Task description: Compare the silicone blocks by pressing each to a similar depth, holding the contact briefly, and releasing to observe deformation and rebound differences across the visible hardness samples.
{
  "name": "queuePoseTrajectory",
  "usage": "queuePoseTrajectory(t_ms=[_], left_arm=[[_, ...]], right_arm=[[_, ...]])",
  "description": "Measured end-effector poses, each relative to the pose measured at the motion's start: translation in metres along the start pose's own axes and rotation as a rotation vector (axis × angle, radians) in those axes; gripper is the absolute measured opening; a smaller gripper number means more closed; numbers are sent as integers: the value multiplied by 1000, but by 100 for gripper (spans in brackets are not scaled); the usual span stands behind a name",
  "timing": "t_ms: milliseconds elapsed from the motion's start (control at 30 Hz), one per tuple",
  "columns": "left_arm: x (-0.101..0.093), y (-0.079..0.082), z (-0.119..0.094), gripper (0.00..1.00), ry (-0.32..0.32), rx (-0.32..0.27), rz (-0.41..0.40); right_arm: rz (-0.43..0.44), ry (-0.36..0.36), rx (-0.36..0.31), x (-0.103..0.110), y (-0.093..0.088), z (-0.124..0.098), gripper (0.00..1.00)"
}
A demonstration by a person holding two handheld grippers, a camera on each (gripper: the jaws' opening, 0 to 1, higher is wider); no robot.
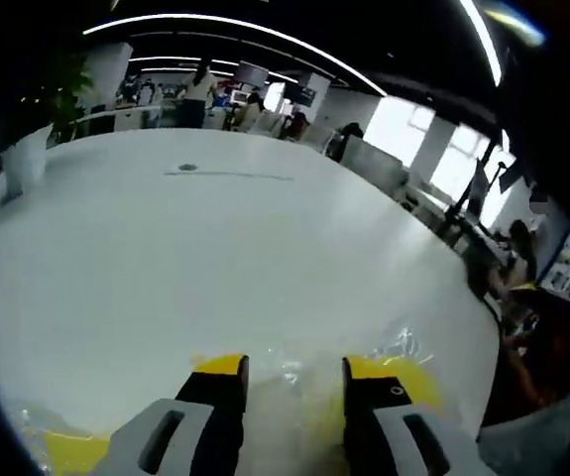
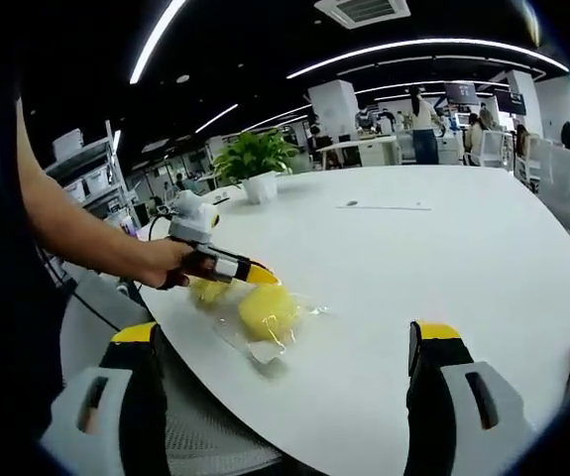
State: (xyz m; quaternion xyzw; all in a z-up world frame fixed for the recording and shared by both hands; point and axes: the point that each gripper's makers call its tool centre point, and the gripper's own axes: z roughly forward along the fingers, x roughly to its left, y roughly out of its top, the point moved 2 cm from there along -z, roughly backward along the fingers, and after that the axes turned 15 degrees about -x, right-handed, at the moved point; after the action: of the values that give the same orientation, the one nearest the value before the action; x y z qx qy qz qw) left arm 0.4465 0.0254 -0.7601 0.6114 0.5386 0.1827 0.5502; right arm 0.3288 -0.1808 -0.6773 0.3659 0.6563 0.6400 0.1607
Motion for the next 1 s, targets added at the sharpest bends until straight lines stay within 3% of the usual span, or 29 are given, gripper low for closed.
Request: queuePoseTrajectory(t_ms=[33, 67, 167, 200, 267, 333, 467, 567, 667, 1000], left_arm=[[-6, 10, -4, 51, -40, -35, 3], [-8, 14, -8, 53, -55, -32, 12], [-4, 32, -23, 59, -61, -60, 57], [3, 43, -30, 66, -32, -92, 85], [-2, 60, -38, 80, -94, -158, 88], [3, 78, -52, 100, -98, -218, 148], [17, 93, -92, 100, -93, -228, 248], [22, 90, -118, 100, -120, -195, 220], [27, 89, -141, 100, -118, -199, 245], [54, 69, -197, 100, -72, -210, 210]], right_arm=[[-7, -4, -1, -1, 1, 0, 96], [-7, -5, -1, -2, 1, 0, 96], [-17, -10, -3, -4, 2, 0, 96], [-19, -13, -1, -6, 3, 1, 96], [-18, -19, -15, -8, 7, 2, 96], [-15, -21, -24, -10, 8, 3, 96], [-20, -24, -38, -10, 11, 9, 96], [-33, -22, -49, -11, 13, 12, 96], [-52, -19, -52, -9, 16, 14, 96], [-96, 2, -38, 2, 9, 16, 96]])
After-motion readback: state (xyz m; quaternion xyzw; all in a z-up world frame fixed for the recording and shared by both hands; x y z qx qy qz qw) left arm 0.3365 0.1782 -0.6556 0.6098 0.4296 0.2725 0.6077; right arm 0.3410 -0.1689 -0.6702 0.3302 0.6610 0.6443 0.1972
